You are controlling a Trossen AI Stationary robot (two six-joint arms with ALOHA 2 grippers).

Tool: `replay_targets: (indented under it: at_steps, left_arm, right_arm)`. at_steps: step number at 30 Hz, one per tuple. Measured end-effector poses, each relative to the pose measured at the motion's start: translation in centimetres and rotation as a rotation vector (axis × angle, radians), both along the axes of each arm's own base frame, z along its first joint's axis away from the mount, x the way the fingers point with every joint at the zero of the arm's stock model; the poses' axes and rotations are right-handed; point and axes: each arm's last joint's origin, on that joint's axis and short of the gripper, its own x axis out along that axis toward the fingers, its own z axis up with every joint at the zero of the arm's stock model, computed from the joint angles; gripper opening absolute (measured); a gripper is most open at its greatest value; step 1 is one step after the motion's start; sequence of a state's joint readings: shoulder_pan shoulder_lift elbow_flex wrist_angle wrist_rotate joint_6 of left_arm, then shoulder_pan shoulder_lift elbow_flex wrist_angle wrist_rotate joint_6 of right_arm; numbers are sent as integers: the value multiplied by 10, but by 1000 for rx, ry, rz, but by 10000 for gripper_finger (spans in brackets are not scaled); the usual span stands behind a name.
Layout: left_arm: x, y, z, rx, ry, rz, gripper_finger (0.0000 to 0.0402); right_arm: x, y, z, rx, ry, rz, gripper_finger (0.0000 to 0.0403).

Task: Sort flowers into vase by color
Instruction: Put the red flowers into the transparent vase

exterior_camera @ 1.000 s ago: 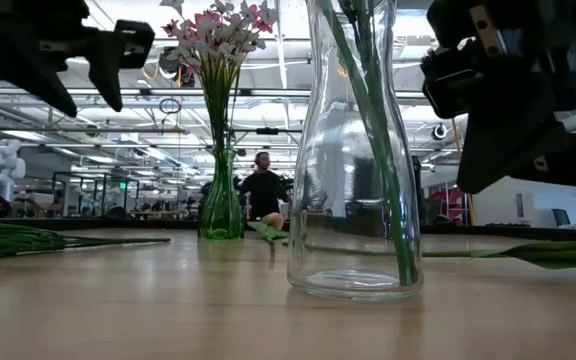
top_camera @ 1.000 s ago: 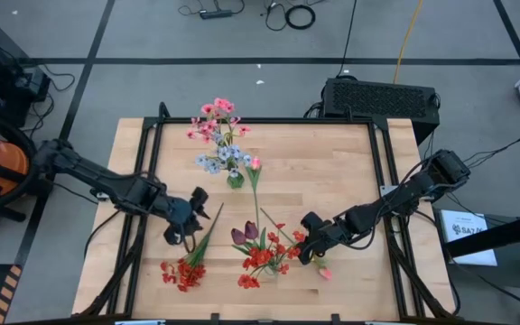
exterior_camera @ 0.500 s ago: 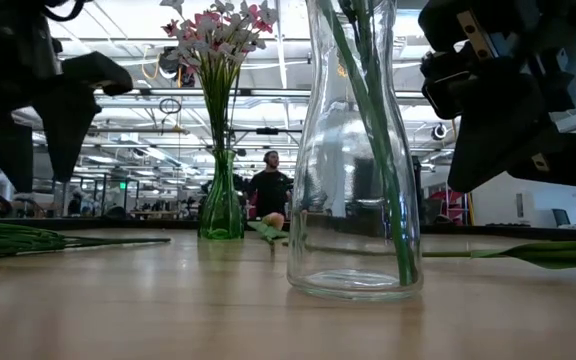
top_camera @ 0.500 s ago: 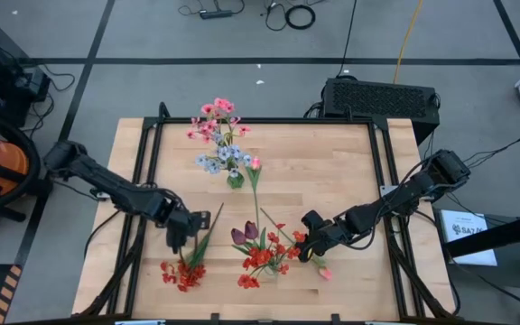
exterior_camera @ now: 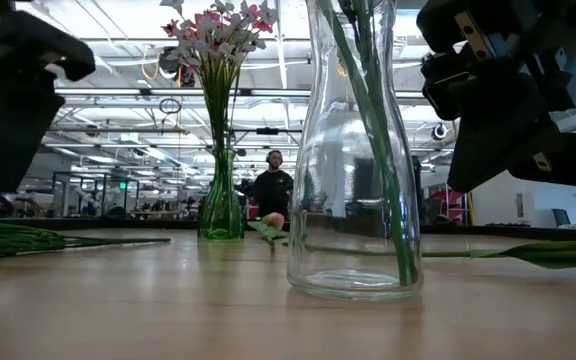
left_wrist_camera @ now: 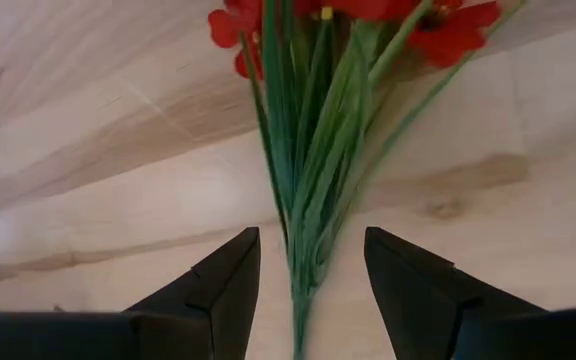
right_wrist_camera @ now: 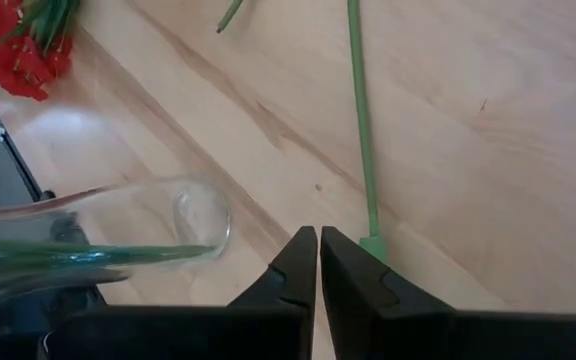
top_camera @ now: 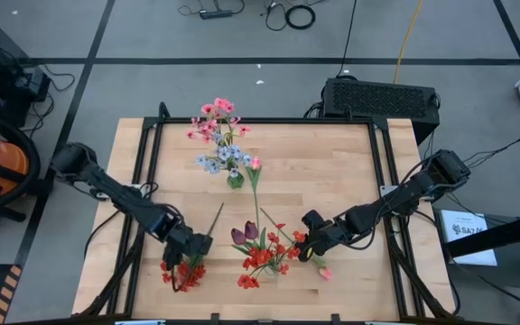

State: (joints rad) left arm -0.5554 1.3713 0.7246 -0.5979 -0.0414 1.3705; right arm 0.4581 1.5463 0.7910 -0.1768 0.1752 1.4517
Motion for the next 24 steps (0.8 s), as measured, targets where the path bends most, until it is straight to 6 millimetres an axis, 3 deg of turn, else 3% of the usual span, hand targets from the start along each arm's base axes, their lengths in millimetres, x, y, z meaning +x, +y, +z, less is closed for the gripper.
replay_targets:
  at_steps: [18, 21, 24]
  left_arm:
    - [18, -12, -47, 58, 107, -2, 187]
    - [18, -12, -47, 47, 114, 47, 167]
    - [20, -13, -46, 2, 133, 212, 131]
  right_arm:
    - [0, -1, 0, -43, -15, 2, 11]
    - [0, -1, 0, -58, -16, 21, 11]
    - [-1, -1, -1, -76, 2, 45, 11]
